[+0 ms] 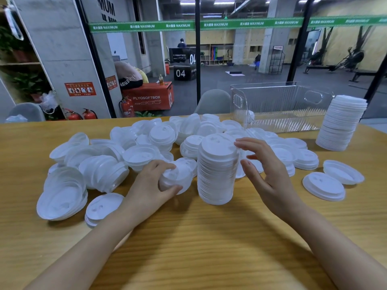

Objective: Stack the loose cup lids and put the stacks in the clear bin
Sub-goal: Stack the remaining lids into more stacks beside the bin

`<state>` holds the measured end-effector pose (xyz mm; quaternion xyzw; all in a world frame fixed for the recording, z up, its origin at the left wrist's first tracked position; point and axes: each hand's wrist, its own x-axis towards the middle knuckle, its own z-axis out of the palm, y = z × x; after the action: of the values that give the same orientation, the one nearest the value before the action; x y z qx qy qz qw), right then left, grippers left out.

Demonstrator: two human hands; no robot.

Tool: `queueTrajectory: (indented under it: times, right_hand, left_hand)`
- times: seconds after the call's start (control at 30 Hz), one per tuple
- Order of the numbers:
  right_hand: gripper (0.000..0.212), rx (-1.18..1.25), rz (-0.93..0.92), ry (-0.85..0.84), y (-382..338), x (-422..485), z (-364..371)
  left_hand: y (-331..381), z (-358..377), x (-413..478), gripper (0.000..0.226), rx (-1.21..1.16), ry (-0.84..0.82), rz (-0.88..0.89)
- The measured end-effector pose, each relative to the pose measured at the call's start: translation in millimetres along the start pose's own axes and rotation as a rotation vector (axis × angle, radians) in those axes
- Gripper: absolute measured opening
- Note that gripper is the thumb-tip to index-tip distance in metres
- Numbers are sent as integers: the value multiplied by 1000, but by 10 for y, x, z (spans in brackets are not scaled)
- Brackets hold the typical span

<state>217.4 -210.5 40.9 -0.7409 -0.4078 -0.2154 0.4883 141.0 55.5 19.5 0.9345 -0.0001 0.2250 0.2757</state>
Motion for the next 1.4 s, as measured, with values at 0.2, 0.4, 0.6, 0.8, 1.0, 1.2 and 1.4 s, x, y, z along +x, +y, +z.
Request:
queueTrajectory:
  times: [0.2, 0.4, 0.6, 0.8, 1.0, 1.2, 1.4]
  right_hand:
    - [28, -3, 2, -5, 0, -1, -4]
    - [28, 3, -4, -2, 2, 0, 0]
    - [28, 1, -3, -3, 6, 1, 0]
    - [29, -3, 3, -6, 8, -3, -1]
    - [34, 0, 12, -3, 4, -6, -1]
    - [42, -8, 3, 42, 29, -7, -4]
    - [41, -3, -8, 37, 27, -5, -9]
  left_hand:
    - [48, 9, -12, 40, -84, 47, 13]
    - [76, 3, -18, 38, -88, 27, 7]
    - [145, -10, -25, 36, -135, 53, -24]
    - [331, -136, 77, 38, -244, 226, -47]
    - [663, -277, 234, 46, -438, 251, 15]
    - [860, -130, 313, 42, -417, 97, 95]
    - [862, -79, 352, 43, -319, 47, 154]
